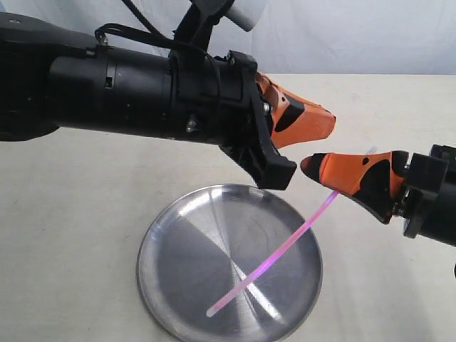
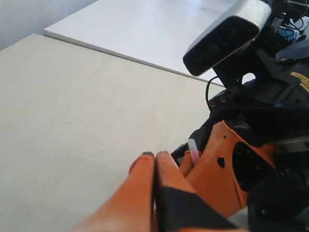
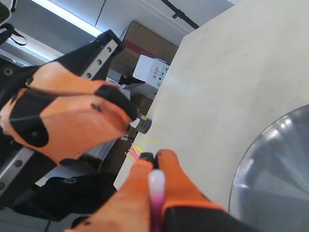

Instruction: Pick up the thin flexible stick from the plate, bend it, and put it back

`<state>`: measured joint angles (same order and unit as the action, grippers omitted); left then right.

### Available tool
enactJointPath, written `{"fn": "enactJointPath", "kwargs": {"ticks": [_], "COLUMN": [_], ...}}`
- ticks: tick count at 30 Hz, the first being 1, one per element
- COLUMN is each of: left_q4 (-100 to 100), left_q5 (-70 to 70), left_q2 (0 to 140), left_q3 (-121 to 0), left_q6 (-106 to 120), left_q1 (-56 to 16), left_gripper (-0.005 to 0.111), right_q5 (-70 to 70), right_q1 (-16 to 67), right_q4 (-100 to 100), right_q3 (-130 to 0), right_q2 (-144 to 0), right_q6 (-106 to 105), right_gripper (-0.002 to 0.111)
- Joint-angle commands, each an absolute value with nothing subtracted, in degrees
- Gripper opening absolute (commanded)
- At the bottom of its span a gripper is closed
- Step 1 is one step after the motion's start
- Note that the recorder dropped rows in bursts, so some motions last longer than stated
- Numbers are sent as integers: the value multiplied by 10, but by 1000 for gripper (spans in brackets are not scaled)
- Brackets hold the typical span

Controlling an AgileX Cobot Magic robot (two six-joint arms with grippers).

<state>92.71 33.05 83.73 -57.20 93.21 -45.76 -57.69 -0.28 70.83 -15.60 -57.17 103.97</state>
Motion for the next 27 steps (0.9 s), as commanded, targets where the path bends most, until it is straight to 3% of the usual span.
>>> {"fn": "enactJointPath", "kwargs": {"ticks": [1, 8, 10, 19, 24, 27], "left_q4": [887, 650, 609, 595, 577, 577], "left_q5": [343, 445, 465, 530, 529, 527], "left_q2": [837, 837, 837, 837, 837, 843], "left_q3": [-571, -571, -571, -571, -571, -571], "left_q6": [884, 602, 557, 491, 477, 471], "left_q1": [-458, -441, -440, -440, -441, -441], "left_gripper": [0, 0, 5, 59, 61, 55], "right_q5": [-564, -444, -430, -457, -466, -485], "right_q1": [1, 1, 1, 1, 1, 1], "right_q4": [704, 702, 699, 722, 726, 721], "right_q3": [-158, -158, -158, -185, -187, -187], "right_q2": [-569, -569, -569, -569, -569, -569], "right_q6": [1020, 997, 994, 988, 988, 988], "right_gripper": [0, 0, 0, 0, 0, 0]}}
